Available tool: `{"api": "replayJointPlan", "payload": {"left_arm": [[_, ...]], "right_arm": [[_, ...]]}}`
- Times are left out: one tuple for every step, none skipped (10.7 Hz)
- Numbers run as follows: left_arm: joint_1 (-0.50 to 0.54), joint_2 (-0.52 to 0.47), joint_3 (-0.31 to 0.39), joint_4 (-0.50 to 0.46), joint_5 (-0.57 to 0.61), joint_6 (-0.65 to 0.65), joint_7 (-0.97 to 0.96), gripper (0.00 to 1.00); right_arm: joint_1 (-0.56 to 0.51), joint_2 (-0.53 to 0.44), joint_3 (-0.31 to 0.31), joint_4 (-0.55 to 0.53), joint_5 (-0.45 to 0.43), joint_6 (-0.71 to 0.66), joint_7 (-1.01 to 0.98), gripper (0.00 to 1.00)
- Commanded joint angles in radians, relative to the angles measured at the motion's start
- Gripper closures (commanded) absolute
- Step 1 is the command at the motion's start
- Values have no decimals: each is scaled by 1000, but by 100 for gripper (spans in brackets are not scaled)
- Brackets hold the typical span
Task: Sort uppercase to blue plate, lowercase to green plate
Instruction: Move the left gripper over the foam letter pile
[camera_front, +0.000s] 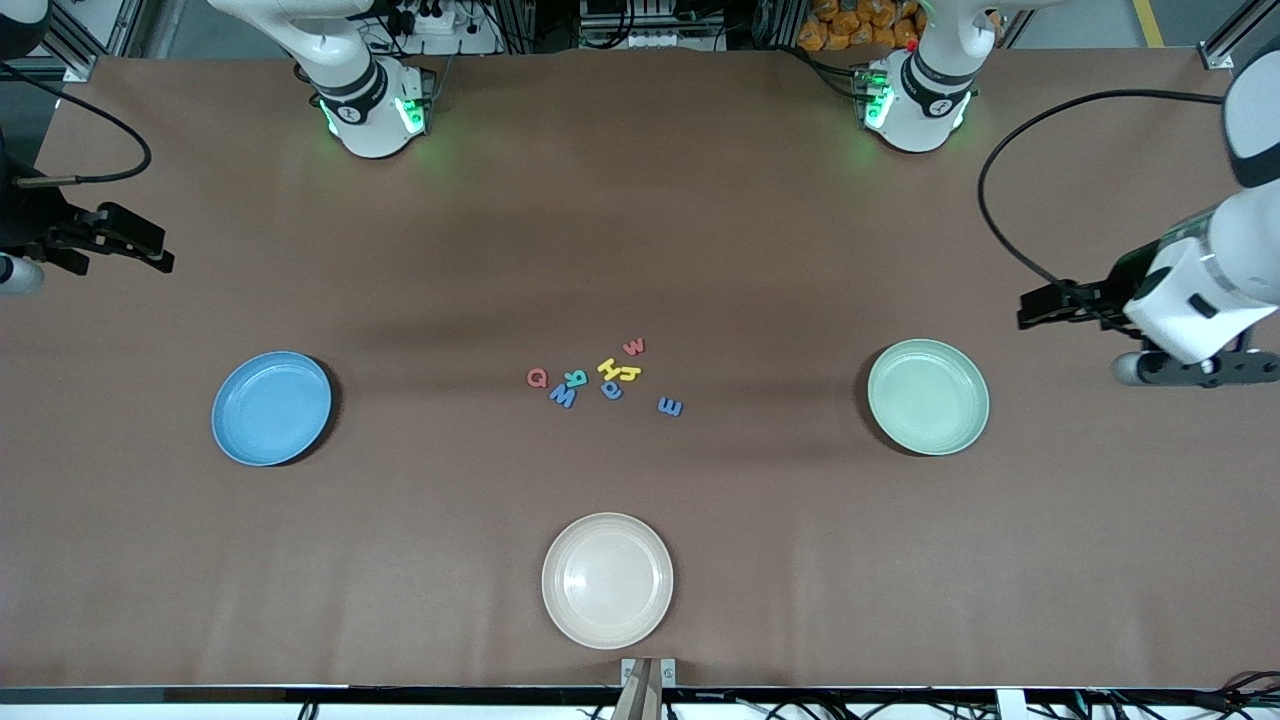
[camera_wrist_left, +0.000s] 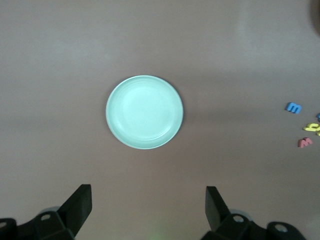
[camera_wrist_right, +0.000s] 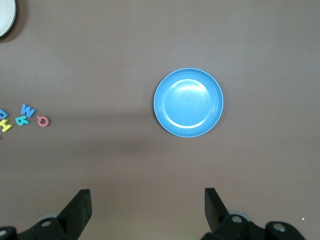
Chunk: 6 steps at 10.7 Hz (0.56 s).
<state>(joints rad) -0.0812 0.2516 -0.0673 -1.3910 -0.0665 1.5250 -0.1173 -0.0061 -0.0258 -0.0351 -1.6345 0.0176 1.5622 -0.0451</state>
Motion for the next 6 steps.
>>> {"api": "replayJointPlan", "payload": {"left_arm": [[-72,29,4,0,-15,59,-22,0],[-96,46,4,-2,-15,101,-21,0],[-136,66,4,-3,-15,150,-22,0],[-176,89,4,-5,-13,185,-39,0],[-214,110,4,-6,-9,220,-104,0],[-251,133,6,-11,-3,259,-157,0]], "right_arm": [[8,-20,-2,-21,-13,10,17,0],[8,-20,-2,-21,-13,12,17,0],[8,-17,-2,-21,-13,12,17,0],[8,-16,-2,-21,-13,4,13,0],[9,-14,-2,-27,-13,-1,13,0],[12,-13,-2,-40,-13,4,13,0]]}}
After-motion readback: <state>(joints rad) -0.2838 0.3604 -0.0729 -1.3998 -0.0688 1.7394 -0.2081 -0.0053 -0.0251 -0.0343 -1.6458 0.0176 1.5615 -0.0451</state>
